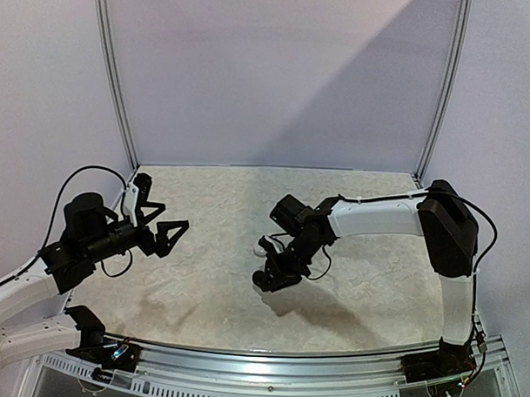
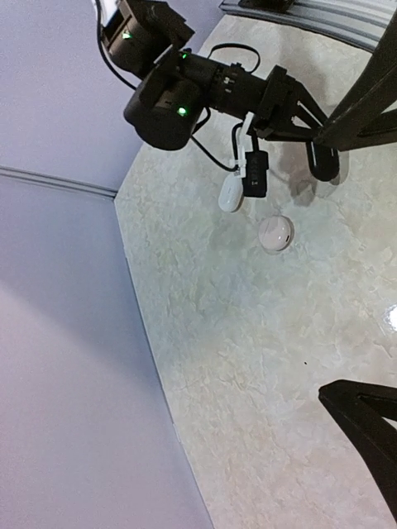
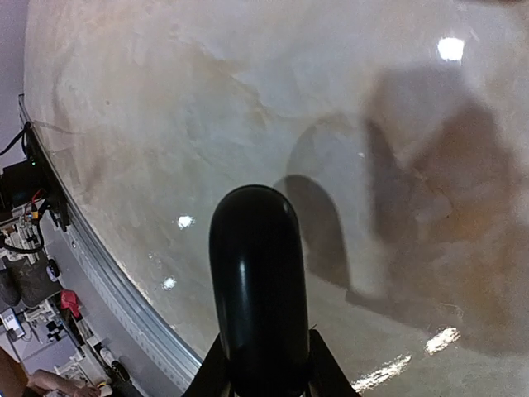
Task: Insert the wireless bluetooth earbuds into the charging case
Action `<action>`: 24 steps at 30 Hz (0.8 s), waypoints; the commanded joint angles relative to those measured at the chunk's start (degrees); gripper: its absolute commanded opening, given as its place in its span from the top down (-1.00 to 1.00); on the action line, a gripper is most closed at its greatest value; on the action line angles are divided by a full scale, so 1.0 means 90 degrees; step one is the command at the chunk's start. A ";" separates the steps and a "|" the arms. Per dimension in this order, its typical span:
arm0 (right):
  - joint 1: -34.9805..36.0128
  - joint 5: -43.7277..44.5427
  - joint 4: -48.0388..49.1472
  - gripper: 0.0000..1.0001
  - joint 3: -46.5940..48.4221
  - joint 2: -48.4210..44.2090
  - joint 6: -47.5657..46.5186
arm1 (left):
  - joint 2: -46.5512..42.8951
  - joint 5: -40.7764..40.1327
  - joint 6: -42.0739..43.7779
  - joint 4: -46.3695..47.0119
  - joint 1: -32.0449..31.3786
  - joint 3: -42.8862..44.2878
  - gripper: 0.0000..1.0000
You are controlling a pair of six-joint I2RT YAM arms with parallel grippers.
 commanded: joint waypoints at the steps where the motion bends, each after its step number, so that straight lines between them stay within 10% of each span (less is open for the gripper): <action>1: -0.0248 -0.0357 0.0152 0.91 -0.0100 0.0188 0.0649 | -0.0104 -0.0215 -0.0142 -0.0191 0.0106 -0.0156 -0.98; 17: -0.0669 0.1022 -0.1433 -0.95 0.0422 -0.0111 0.0020 | -0.0203 -0.0397 -0.0129 -0.0192 0.0580 -0.0293 -0.98; 24: -0.1476 0.2272 -0.1125 -0.98 -0.0009 -0.1581 -0.0150 | -0.0191 -0.1316 -0.0234 -0.0187 0.1317 -0.0540 -0.98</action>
